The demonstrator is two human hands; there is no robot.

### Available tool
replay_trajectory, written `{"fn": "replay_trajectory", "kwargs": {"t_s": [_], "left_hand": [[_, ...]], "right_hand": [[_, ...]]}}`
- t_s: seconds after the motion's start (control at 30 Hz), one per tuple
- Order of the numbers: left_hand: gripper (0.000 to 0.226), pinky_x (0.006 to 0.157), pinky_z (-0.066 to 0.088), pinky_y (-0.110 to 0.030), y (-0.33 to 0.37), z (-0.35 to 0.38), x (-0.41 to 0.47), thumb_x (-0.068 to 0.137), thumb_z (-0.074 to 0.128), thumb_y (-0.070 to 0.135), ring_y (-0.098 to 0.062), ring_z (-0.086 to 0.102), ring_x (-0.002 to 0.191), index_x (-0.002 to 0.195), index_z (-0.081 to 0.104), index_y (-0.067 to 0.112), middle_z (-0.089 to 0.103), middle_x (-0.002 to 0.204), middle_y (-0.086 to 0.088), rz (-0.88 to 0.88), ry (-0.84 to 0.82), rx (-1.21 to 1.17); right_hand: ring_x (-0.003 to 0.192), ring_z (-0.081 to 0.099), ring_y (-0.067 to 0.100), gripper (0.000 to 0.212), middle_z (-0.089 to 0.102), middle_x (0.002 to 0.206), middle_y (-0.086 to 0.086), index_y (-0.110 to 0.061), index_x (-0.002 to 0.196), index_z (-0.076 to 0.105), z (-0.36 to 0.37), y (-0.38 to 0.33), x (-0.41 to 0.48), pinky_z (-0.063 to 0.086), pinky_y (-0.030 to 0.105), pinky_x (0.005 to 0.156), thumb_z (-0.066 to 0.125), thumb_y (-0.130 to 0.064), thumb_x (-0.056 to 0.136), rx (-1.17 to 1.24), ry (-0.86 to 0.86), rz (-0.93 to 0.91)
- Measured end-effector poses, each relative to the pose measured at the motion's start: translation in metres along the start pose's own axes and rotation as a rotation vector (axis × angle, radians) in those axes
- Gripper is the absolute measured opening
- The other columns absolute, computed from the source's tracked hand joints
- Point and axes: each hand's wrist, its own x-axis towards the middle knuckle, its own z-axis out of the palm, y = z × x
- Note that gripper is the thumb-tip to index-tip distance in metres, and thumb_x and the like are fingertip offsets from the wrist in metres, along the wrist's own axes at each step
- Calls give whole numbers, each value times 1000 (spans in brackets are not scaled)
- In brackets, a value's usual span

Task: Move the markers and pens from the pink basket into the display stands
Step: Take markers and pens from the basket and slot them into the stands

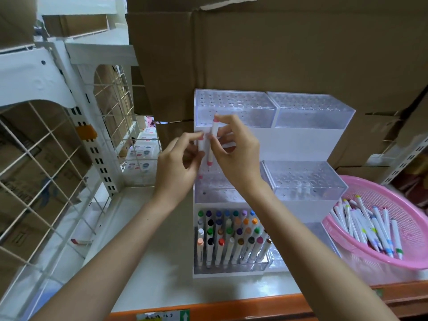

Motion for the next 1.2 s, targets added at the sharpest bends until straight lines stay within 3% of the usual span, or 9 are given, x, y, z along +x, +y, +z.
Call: {"fn": "replay_trajectory", "kwargs": {"t_s": [0.23, 0.5, 0.63, 0.9, 1.2], "left_hand": [[33, 68, 54, -28, 1, -1, 2, 82, 68, 0, -14, 63, 76, 111, 62, 14, 65, 90, -4, 21, -42, -2], [39, 66, 52, -17, 4, -5, 3, 82, 67, 1, -11, 61, 77, 116, 58, 17, 63, 90, -2, -9, -63, -6], [46, 65, 50, -11, 5, -6, 2, 80, 69, 1, -10, 61, 77, 121, 57, 18, 62, 91, 0, -18, -72, -11], [36, 67, 55, -24, 8, -12, 5, 82, 70, 5, -10, 62, 77, 113, 61, 18, 63, 93, 1, 5, -71, 9], [40, 69, 53, -20, 7, -12, 4, 80, 68, 0, -10, 62, 77, 115, 61, 17, 62, 91, 2, 3, -90, 28]], "right_hand": [[64, 62, 8, 26, 63, 79, 1, -11, 110, 60, 0, -1, 0, 56, 24, 61, 70, -11, 86, 2, -4, -1], [65, 63, 13, 24, 62, 73, 1, -9, 105, 57, -3, -1, 1, 56, 32, 61, 70, -10, 86, 30, -16, 35], [65, 62, 18, 24, 62, 72, 4, -8, 102, 54, -6, 1, -1, 55, 38, 62, 70, -4, 84, -33, -162, 23], [69, 63, 16, 31, 63, 77, 0, -13, 105, 54, -7, 1, -4, 56, 36, 64, 72, -6, 81, -109, -303, -15], [65, 59, 20, 29, 60, 73, 3, -14, 103, 51, -9, 0, 0, 55, 41, 64, 70, -6, 83, -156, -358, 46]]}}
